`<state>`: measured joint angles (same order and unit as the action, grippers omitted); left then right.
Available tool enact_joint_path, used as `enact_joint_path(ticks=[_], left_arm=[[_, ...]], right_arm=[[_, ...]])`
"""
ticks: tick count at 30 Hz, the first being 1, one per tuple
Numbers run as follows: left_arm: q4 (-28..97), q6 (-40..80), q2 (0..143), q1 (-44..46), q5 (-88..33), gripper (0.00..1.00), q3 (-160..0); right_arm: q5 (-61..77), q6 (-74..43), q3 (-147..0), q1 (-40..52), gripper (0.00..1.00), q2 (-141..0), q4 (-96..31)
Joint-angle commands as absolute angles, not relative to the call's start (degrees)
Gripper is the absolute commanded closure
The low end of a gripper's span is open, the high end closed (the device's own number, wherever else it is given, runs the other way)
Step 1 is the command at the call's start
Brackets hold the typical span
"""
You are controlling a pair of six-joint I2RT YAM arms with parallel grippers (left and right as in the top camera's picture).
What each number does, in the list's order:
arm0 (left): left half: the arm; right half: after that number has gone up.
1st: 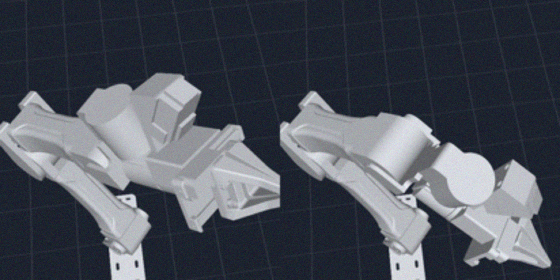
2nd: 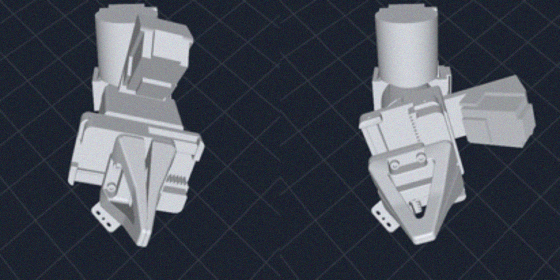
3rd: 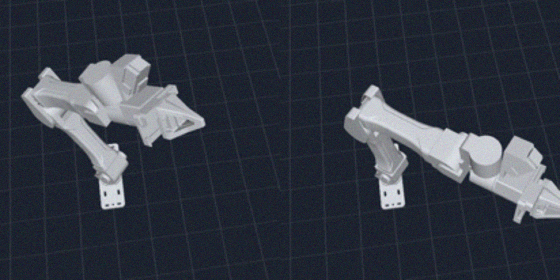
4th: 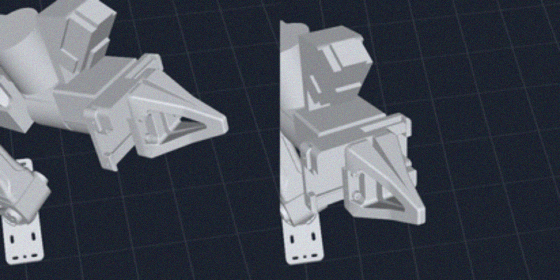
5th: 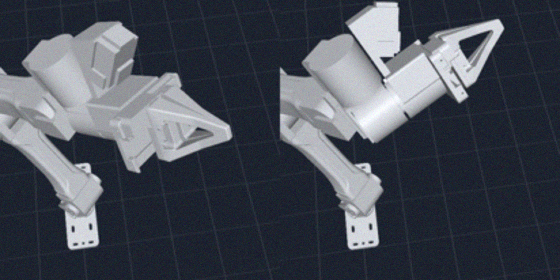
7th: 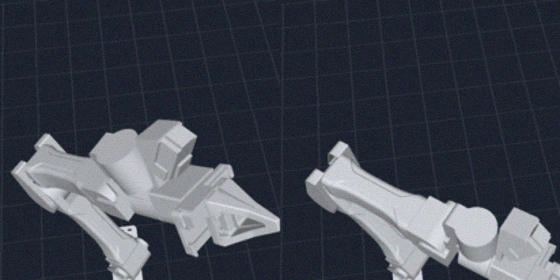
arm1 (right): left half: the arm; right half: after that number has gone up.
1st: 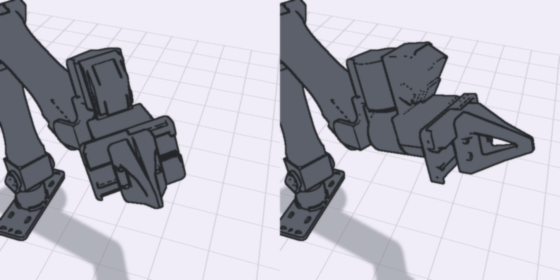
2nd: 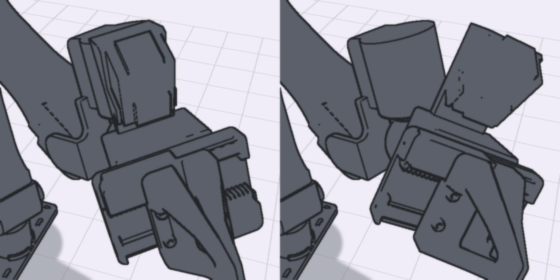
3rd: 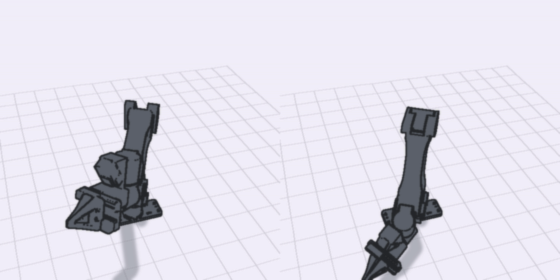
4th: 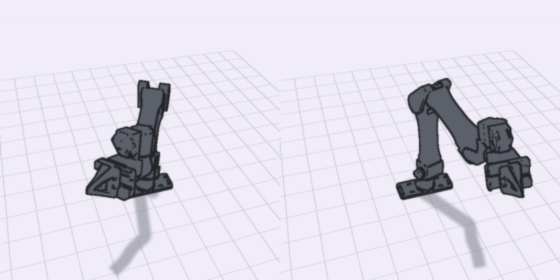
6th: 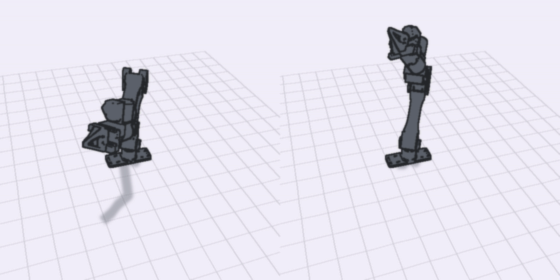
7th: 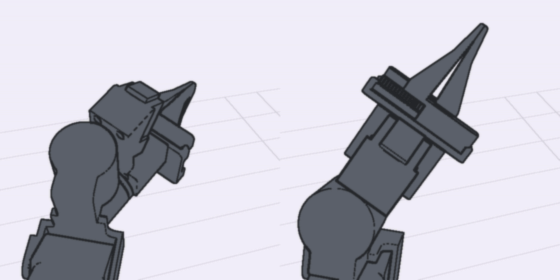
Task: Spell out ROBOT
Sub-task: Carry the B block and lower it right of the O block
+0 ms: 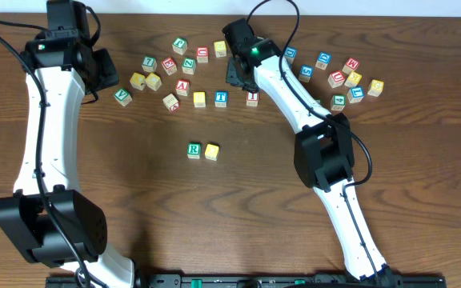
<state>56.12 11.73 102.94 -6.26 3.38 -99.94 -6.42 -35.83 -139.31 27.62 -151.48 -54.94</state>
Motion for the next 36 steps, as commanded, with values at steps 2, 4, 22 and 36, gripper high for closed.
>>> enact_joint_path(ticks=[2, 4, 22, 36], left_arm=[[56.1, 10.8, 102.2, -6.3, 3.9, 0.53, -99.4], [56.1, 10.8, 102.2, -6.3, 3.9, 0.53, -99.4], [55.6, 10.7, 102.2, -6.3, 3.9, 0.53, -99.4], [53.6, 10.7, 102.2, -6.4, 3.9, 0.53, -99.4]], right_arm=[[-9.3, -36.7, -138.7, 28.1, 0.73, -152.0, -54.9], [-9.5, -35.6, -138.7, 28.1, 0.76, -151.9, -54.9], [-0.7, -28.6, -138.8, 28.1, 0.91, -136.1, -68.7], [3.5, -27.0, -125.3, 34.7, 0.95, -136.2, -83.1]])
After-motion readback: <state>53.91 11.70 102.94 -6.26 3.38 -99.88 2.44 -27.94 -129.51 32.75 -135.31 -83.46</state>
